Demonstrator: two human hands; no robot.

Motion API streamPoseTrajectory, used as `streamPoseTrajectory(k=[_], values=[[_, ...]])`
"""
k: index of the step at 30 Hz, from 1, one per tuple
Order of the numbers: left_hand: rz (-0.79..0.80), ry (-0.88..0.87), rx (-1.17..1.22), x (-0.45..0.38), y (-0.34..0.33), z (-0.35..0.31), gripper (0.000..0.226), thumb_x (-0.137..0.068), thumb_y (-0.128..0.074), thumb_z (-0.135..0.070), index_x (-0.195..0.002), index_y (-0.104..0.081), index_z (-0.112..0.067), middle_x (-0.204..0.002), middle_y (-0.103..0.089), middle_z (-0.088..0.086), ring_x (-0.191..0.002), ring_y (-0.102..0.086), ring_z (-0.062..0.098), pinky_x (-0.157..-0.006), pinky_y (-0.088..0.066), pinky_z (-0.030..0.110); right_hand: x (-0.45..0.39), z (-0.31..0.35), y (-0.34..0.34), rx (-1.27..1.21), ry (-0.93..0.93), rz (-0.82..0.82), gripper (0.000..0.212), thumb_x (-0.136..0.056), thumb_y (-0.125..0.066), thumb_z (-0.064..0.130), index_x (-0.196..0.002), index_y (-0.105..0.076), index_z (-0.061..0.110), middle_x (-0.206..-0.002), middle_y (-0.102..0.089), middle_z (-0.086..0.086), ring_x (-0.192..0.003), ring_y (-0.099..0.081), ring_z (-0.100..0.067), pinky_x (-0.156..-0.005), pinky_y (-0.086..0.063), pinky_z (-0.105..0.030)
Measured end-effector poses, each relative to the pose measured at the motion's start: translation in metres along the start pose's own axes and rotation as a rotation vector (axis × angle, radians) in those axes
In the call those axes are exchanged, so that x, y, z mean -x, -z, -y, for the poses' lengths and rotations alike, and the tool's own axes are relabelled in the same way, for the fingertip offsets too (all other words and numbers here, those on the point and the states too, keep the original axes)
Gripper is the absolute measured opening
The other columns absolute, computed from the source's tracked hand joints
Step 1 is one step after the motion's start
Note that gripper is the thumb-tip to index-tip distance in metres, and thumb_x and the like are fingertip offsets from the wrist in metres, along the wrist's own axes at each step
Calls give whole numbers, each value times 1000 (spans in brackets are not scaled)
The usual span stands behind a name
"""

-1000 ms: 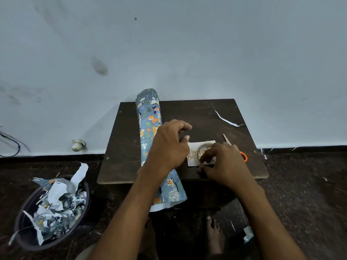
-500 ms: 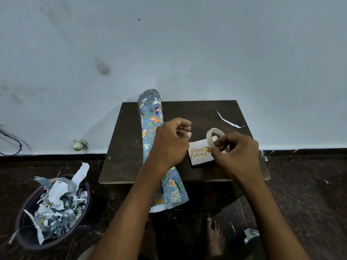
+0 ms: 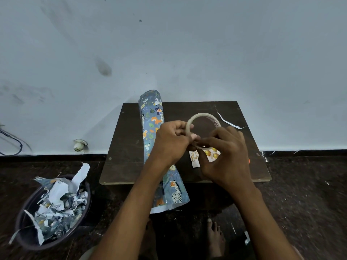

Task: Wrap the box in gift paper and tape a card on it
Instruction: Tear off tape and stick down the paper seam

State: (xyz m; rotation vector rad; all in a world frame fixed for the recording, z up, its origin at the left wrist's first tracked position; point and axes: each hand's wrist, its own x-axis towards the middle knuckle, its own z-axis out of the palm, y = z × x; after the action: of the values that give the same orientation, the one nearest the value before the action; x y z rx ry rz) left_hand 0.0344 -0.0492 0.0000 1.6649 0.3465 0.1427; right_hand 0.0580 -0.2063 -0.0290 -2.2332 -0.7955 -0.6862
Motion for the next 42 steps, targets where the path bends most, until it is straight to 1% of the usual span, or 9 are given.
streamPoseTrajectory(k=[4, 8, 12, 15, 25, 30, 34, 38, 42], values=[[-42, 1, 101, 0, 4, -3, 18, -94, -60, 9, -106, -66, -2, -84, -76, 16, -74, -75, 27, -69, -62, 38, -2, -2, 3, -125, -62, -112, 25, -72, -84, 19, -96, -78, 18, -100, -61, -1, -94, -55, -23, -77, -45, -40], [-66, 9, 174, -1, 9, -8, 20, -98, -51, 9, -114, -63, 5, -81, -73, 16, -67, -73, 24, -60, -60, 29, -3, 0, 7, -353, -266, -307, 28, -79, -77, 16, -106, -72, 15, -105, -59, -4, -90, -57, -26, -74, -48, -39], [-54, 30, 242, -2, 12, -8, 23, -101, -45, 8, -116, -63, 8, -76, -71, 12, -61, -70, 18, -52, -53, 23, -6, -12, -1, -791, -470, -271, 45, -80, -72, 11, -124, -64, 11, -113, -67, -13, -97, -64, -29, -82, -54, -42], [-46, 55, 266, -2, 13, -9, 23, -101, -45, 6, -115, -63, 9, -75, -71, 11, -58, -68, 15, -49, -50, 21, -10, -14, -2, -977, -475, -169, 54, -79, -70, 4, -132, -60, 2, -112, -70, -18, -101, -67, -31, -87, -55, -38], [-104, 83, 180, -3, 14, -9, 33, -100, -42, 9, -115, -67, -6, -102, -73, 12, -57, -56, 18, -47, -46, 24, -12, -4, -6, -975, -413, -113, 53, -75, -83, 5, -126, -68, 5, -107, -77, -9, -89, -72, -23, -81, -60, -43], [-84, 63, 167, -3, 15, -11, 38, -97, -41, 13, -113, -68, -9, -105, -74, 11, -56, -59, 17, -46, -45, 24, -13, -5, -5, -1056, -441, -127, 50, -75, -84, 0, -123, -69, 0, -103, -78, -15, -89, -73, -32, -79, -62, -38], [-69, 15, 164, -2, 18, -12, 39, -96, -44, 12, -116, -68, -11, -105, -75, 8, -55, -64, 14, -48, -45, 23, -14, -4, -3, -1121, -539, -148, 39, -76, -77, 7, -115, -71, -1, -91, -76, -20, -86, -73, -31, -66, -57, -25], [-49, -68, 127, -3, 21, -12, 41, -94, -47, 13, -121, -67, -10, -104, -76, 6, -59, -67, 16, -50, -43, 23, -14, -9, -2, -1110, -597, -133, 35, -79, -76, 13, -112, -72, 3, -90, -77, -19, -83, -73, -27, -61, -54, -25], [-4, -119, 85, -2, 22, -12, 42, -94, -47, 12, -119, -69, -13, -101, -77, 5, -58, -64, 15, -51, -42, 22, -13, -14, -4, -1104, -644, -121, 25, -87, -72, 4, -111, -73, 4, -90, -78, -15, -82, -74, -25, -65, -54, -30]])
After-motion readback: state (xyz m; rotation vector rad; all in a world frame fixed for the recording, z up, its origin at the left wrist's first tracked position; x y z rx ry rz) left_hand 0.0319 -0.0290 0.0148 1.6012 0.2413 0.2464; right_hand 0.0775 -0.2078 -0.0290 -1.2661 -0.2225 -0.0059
